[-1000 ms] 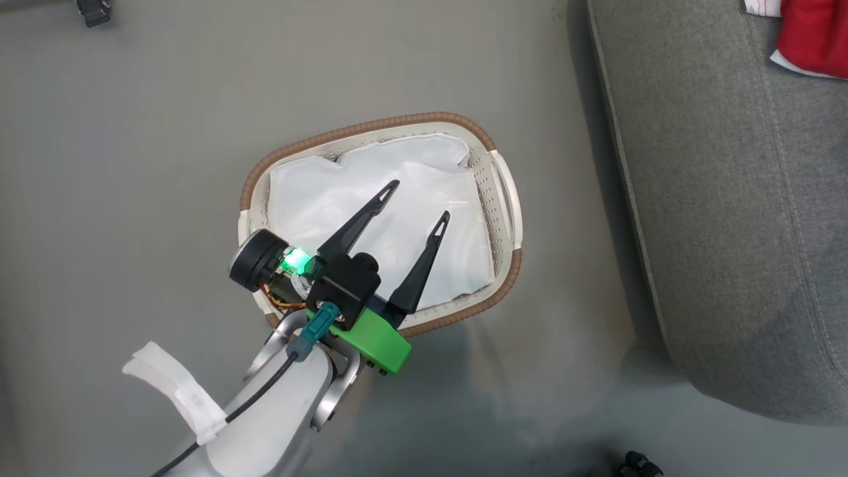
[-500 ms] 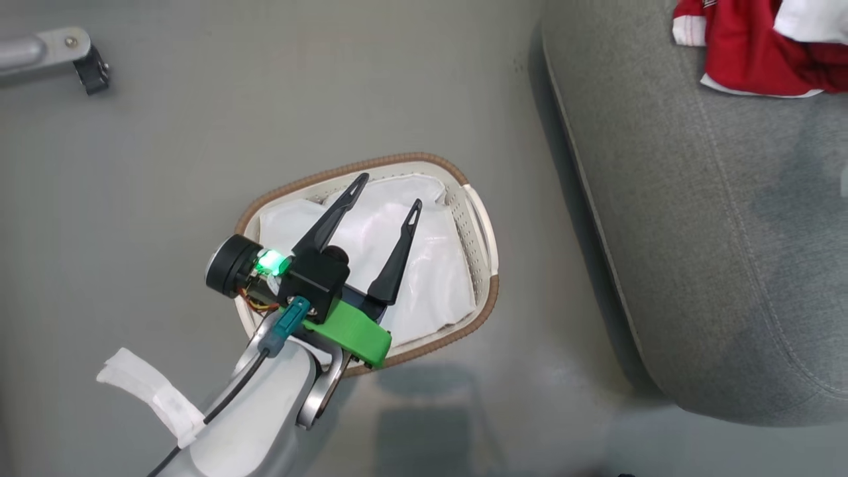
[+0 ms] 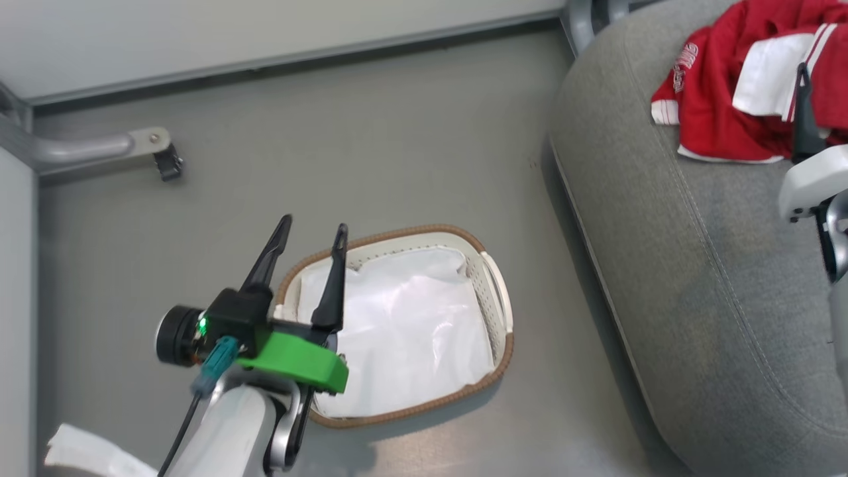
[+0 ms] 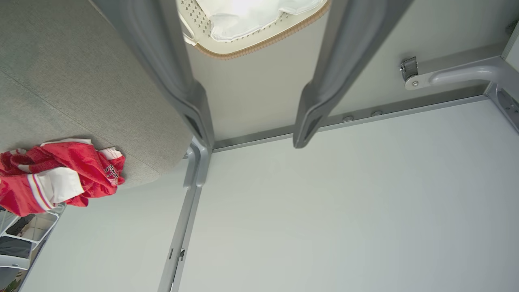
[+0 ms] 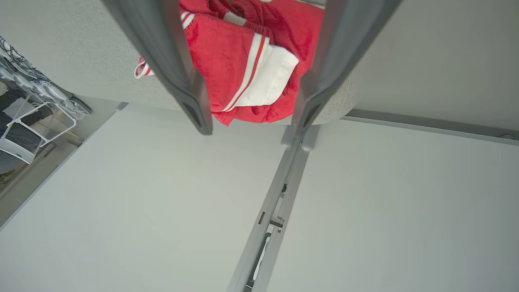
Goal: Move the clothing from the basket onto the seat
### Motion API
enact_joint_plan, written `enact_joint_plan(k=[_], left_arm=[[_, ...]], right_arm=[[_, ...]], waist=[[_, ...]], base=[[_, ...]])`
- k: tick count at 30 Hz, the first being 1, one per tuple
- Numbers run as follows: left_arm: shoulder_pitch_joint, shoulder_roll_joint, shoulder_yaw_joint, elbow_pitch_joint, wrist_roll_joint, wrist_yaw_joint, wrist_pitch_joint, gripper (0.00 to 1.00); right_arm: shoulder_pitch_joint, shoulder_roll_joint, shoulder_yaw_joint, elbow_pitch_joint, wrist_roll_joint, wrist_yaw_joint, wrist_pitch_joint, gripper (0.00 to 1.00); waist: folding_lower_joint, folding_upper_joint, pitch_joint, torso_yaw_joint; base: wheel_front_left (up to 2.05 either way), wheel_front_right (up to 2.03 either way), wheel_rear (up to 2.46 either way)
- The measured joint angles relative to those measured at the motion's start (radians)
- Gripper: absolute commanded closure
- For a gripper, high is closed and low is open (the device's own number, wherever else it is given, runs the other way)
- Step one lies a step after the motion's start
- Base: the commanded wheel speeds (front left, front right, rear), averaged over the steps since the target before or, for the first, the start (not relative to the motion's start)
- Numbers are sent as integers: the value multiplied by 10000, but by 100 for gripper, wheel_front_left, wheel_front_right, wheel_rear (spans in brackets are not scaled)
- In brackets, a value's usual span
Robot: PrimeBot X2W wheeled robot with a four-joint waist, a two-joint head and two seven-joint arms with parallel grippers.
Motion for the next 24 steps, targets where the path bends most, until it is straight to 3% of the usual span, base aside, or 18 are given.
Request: enact_joint_plan(k=[9,16,24], left_arm=[[1497,-288,1584,-257,113,-58,-15,0],[2314,-606,2727,-180,460,-362,-17,0],[3093,-905,3521,-142,702,-717,-15,0]], right_arm=[[1394,1060,677,-788,905,0,0,0],[2888,2084,1258,-1827,1250,0,0,0],[4709,2447,1833,-2840,1547,0,0,0]], waist=[[0,0,-1022,748],[0,0,-1554,1272],[0,0,-1935,1308]], base=[[0,0,0],[0,0,0],[0,0,0]])
